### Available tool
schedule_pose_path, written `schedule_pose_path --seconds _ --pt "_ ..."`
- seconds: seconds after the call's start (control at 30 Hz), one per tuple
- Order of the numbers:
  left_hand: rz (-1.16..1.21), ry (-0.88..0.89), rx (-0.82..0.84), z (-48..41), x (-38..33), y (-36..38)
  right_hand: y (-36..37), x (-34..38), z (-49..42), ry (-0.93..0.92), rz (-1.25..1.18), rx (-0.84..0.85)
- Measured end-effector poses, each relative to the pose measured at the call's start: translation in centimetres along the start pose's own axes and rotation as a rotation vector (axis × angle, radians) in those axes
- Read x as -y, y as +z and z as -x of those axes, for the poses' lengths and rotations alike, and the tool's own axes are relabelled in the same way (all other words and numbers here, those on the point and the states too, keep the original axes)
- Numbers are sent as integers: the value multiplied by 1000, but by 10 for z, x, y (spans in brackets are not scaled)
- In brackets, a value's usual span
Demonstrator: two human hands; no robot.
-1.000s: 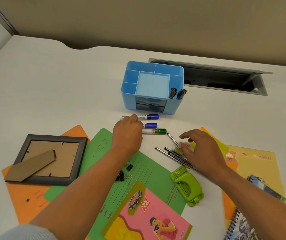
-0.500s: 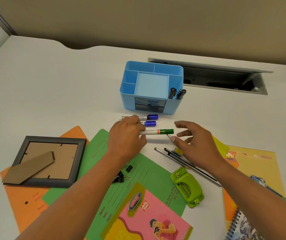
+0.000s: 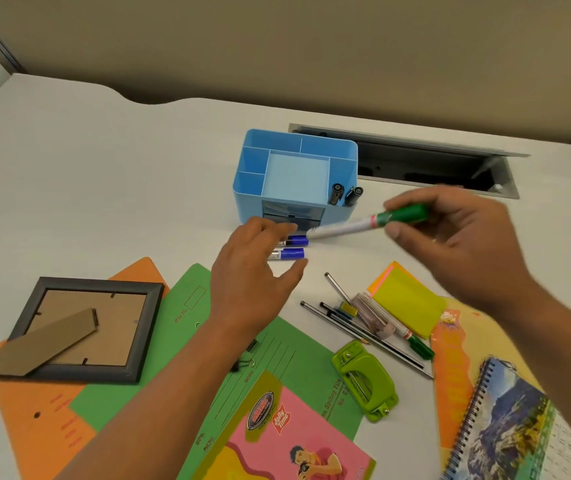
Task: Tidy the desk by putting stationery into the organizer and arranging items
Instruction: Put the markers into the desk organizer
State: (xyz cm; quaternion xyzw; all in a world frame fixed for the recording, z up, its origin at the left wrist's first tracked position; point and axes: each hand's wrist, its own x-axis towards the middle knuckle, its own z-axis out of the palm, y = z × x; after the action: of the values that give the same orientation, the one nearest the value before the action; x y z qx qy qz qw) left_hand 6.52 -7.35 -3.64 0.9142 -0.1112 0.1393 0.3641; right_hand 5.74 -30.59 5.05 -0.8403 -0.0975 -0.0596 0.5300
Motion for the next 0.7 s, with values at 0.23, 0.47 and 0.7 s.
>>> schedule_pose_path --seconds 0.23,0.47,0.7 --pt "-176 -132 149 12 33 10 -47 25 -51 -129 179 -122" --pt "-189 -175 209 20 42 16 -35 -7 -99 -76 489 31" --pt "-211 -167 194 18 43 12 -8 -48 -131 -39 703 277"
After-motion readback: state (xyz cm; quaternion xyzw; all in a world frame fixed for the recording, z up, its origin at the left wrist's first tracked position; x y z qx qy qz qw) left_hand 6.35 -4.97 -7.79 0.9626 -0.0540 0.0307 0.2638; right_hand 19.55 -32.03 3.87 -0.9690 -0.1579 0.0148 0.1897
